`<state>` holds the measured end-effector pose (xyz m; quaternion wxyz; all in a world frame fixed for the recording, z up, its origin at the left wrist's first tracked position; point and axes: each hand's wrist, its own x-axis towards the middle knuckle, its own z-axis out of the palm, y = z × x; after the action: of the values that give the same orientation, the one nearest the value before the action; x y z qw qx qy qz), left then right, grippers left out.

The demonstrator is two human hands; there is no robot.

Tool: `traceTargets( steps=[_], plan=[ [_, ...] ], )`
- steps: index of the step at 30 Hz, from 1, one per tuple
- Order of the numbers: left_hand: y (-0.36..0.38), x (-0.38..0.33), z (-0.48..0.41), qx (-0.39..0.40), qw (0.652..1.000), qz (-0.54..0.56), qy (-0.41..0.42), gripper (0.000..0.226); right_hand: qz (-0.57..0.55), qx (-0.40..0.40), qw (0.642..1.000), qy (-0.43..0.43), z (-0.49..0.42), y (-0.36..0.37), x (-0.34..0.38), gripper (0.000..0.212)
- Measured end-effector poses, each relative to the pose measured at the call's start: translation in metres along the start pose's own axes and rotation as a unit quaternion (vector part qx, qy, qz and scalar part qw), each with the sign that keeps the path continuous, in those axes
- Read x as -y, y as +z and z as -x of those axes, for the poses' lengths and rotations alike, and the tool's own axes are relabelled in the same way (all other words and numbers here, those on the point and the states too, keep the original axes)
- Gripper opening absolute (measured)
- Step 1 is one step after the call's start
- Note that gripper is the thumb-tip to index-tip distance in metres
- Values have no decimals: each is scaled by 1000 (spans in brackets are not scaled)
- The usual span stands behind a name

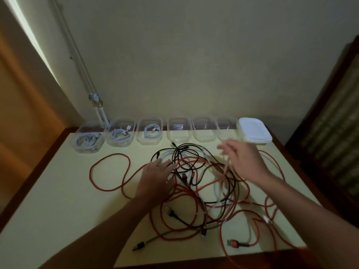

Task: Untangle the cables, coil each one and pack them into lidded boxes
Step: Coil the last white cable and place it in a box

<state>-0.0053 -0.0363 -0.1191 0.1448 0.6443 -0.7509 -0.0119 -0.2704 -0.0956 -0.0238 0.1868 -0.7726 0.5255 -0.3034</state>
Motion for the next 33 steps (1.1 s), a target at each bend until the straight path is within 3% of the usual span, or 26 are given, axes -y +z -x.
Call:
traceTargets(
  steps=[2,9,12,16,19,21,27,33],
  plan=[
    [-19,-23,-10,-48,995,82,-19,51,-74,-23,996,37,-18,-25,23,23],
    [-92,-106,-51,18,957,288,-32,64,-221,-34,974,34,-49,-114,110,26],
    [-105,-127,-61,-41,936,343,-65,61,-242,-52,969,11,-51,-146,132,26],
    [-125,-143,-67,-131,914,381,-54,64,-216,-14,976,6,-43,-161,138,25],
    [-139,-153,-72,-137,918,372,-29,31,-234,16,972,26,-38,-161,138,27],
    [-143,-155,-75,-137,920,365,-29,21,-258,16,965,34,-36,-161,140,28],
    [-140,-128,-75,-40,964,264,-13,27,-325,-26,945,35,-33,-180,147,26],
    [-185,-111,-93,-92,956,271,-69,30,-255,-60,964,37,-29,-184,128,35]
  ],
)
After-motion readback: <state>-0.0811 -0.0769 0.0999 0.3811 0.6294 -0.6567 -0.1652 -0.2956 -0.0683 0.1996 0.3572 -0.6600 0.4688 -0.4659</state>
